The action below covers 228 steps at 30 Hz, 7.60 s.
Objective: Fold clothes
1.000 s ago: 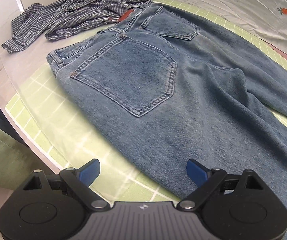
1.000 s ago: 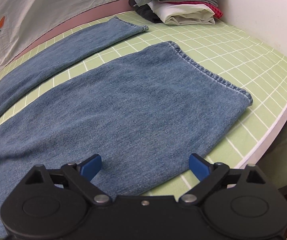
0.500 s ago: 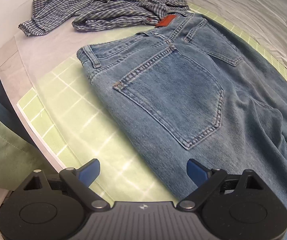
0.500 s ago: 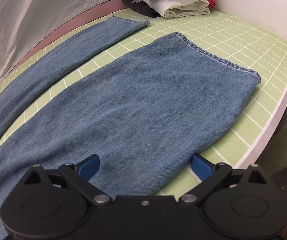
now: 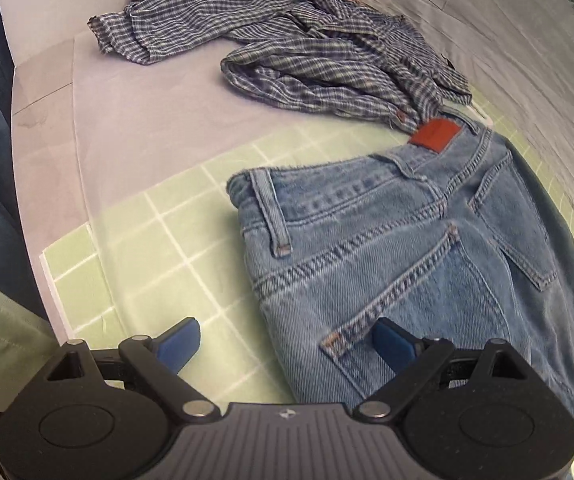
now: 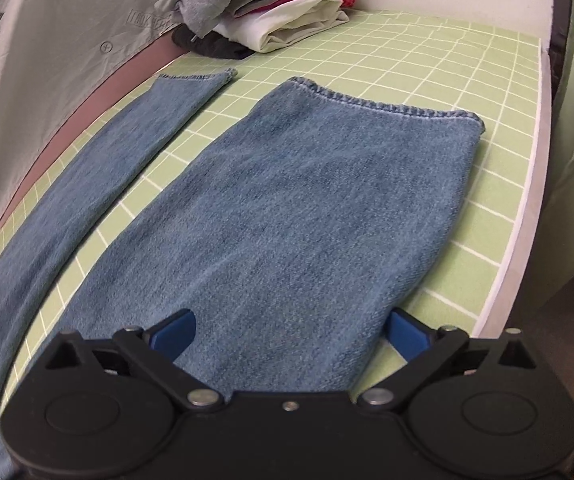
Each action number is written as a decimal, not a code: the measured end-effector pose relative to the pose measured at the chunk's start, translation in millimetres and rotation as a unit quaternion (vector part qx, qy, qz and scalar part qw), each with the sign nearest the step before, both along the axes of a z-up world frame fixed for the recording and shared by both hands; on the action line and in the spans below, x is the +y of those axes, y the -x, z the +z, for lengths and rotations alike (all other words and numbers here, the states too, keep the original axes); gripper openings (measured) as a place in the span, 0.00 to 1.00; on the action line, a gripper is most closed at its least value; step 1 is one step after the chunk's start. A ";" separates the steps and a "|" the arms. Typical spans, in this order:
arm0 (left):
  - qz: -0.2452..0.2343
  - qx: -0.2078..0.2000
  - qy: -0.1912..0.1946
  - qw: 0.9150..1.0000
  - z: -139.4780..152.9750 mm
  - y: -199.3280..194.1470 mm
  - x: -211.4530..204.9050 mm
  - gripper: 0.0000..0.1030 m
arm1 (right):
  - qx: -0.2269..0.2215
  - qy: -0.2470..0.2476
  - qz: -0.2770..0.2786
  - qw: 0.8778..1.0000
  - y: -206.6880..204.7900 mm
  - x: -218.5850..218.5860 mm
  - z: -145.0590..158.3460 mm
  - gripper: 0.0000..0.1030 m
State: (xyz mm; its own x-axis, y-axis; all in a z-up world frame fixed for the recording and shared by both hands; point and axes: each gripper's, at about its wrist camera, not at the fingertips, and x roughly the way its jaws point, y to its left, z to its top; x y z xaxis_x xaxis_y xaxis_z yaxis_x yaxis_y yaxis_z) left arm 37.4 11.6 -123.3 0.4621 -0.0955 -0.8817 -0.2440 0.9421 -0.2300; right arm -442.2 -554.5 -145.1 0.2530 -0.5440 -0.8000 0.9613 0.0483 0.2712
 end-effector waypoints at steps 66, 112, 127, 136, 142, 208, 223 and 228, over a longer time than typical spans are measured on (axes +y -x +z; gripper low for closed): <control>0.061 -0.024 -0.036 0.997 12.8 -91.6 -130.9 0.83 | 0.084 0.075 0.120 0.986 -178.4 -118.3 12.7 0.76; -0.038 0.014 0.112 0.993 -8.0 40.7 -212.7 0.50 | 0.074 0.079 0.099 0.989 -58.5 -150.9 12.0 0.60; -0.039 0.008 0.088 0.995 14.9 39.0 -218.4 0.05 | 0.032 0.170 0.095 0.980 -66.6 -181.9 61.1 0.08; -0.059 0.024 0.080 0.995 -6.1 46.0 -211.3 0.09 | 0.127 0.094 0.108 0.982 -72.6 -186.0 17.4 0.17; -0.056 0.018 0.071 0.996 2.6 47.8 -194.8 0.53 | 0.114 0.073 0.092 0.987 -88.6 -159.4 24.8 0.73; -0.210 -0.208 0.062 0.953 97.5 -16.8 -182.5 0.13 | 0.059 0.010 0.166 0.984 -163.2 -60.3 -2.9 1.00; -0.363 -0.110 -0.063 0.923 -2.1 75.4 -350.6 0.18 | 0.091 0.037 0.190 0.977 -114.1 -127.7 -7.2 1.00; -0.357 -0.085 0.000 0.930 4.9 72.9 -343.9 0.56 | 0.092 0.027 0.187 0.978 -109.4 -140.0 -14.5 1.00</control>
State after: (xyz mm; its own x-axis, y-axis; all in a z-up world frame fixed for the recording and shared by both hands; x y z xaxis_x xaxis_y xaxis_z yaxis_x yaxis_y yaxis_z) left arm -35.5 -332.3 -118.4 0.4135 -0.4315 -0.8017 0.4848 0.8497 -0.2073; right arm -332.8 -694.5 -159.6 0.2965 -0.4835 -0.8236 0.9061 0.4150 0.0825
